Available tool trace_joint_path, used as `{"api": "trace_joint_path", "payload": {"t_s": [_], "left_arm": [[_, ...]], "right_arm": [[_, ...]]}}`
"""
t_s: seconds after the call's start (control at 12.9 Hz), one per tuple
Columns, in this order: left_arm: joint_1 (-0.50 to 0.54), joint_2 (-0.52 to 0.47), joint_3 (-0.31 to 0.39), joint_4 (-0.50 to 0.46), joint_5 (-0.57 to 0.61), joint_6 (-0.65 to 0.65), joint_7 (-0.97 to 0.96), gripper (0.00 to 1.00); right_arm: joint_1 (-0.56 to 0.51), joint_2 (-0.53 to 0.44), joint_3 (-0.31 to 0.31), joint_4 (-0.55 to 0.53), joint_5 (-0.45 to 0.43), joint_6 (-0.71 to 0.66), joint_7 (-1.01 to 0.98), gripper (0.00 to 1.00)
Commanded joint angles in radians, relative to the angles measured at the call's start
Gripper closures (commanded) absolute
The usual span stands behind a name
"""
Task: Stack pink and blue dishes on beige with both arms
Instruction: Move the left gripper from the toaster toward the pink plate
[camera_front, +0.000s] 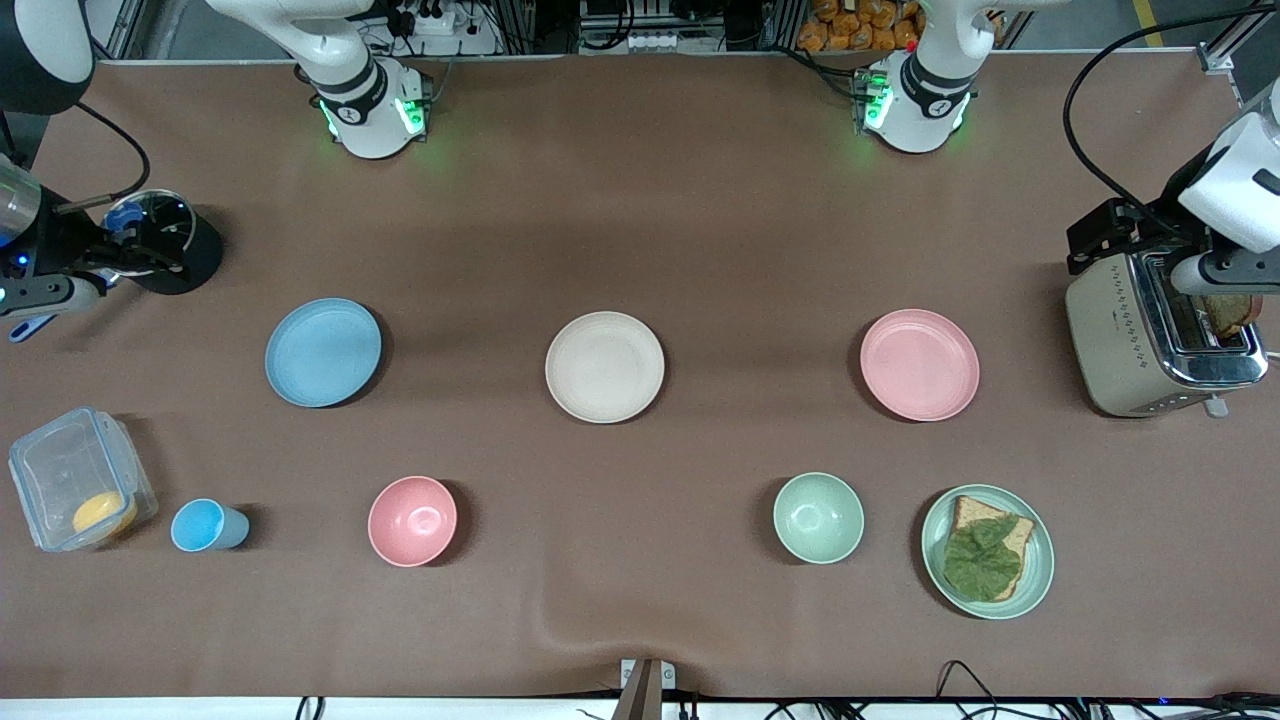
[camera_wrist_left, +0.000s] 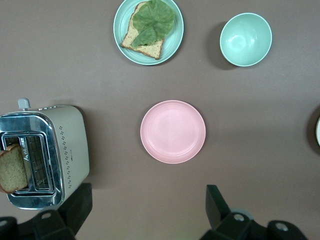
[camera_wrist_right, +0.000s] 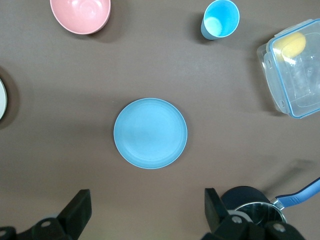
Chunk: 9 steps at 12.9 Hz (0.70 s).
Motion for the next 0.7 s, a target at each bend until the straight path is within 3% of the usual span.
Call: {"api": "trace_joint_path", "payload": {"t_s": [0.0, 0.31, 0.62], "left_arm": [[0.001, -0.004, 0.004, 0.013, 0.001, -0.018, 0.006, 0.0], [0.003, -0.004, 0.007, 0.001, 0.001, -0.018, 0.003, 0.0], [0.006, 0.019, 0.007, -0.085, 0.037, 0.052, -0.005, 0.0]], "right_arm": [[-0.007, -0.014, 0.004, -0.003, -0.005, -0.008, -0.002, 0.0], [-0.007, -0.014, 0.004, -0.003, -0.003, -0.008, -0.002, 0.0], [-0.007, -0.014, 0.004, -0.003, -0.002, -0.008, -0.002, 0.0]]}}
